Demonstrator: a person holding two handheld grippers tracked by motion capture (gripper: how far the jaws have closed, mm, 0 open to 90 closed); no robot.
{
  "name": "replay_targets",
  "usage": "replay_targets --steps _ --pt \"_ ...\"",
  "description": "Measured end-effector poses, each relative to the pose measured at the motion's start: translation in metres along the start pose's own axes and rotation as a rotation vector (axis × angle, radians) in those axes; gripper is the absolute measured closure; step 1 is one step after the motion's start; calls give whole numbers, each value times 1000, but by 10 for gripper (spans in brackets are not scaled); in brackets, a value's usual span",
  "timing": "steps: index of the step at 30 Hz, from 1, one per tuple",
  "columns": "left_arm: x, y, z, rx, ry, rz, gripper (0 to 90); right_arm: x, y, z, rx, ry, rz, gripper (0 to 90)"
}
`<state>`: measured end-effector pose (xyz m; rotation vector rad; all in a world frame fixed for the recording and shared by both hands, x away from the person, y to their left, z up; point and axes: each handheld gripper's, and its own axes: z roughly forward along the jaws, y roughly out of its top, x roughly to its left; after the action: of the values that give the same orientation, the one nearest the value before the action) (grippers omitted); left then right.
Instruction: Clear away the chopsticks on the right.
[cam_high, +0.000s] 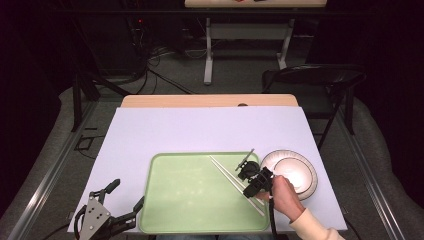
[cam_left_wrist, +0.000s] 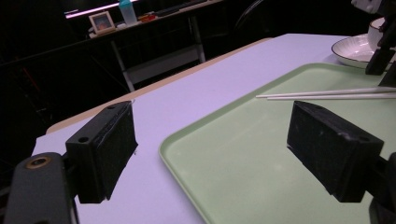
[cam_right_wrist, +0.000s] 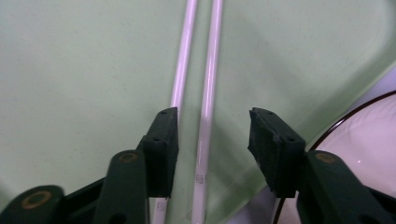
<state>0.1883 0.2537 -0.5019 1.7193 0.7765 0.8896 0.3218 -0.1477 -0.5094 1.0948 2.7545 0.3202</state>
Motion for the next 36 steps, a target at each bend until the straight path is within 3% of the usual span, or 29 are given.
replay_targets --steps 7,12,16,22,26,33,34,36 --pt "0 0 0 1 0 2 154 -1 0 -25 -108 43 -68 336" --pt "0 0 0 3 -1 3 154 -2 -2 -44 -183 32 -128 187" --pt "0 0 0 4 -2 5 154 -10 -8 -57 -256 25 -156 141" --pt "0 0 0 6 -3 4 154 -23 -19 -71 -322 9 -157 63" --pt "0 0 1 7 -4 4 154 -37 -35 -83 -388 -14 -123 35" --pt "0 0 1 8 -4 2 154 -48 -56 -91 -466 -42 -90 18" --pt "0 0 1 7 -3 1 154 -50 -64 -91 -487 -55 -67 14" --pt "0 0 1 8 -3 -1 154 -51 -66 -91 -489 -53 -63 8"
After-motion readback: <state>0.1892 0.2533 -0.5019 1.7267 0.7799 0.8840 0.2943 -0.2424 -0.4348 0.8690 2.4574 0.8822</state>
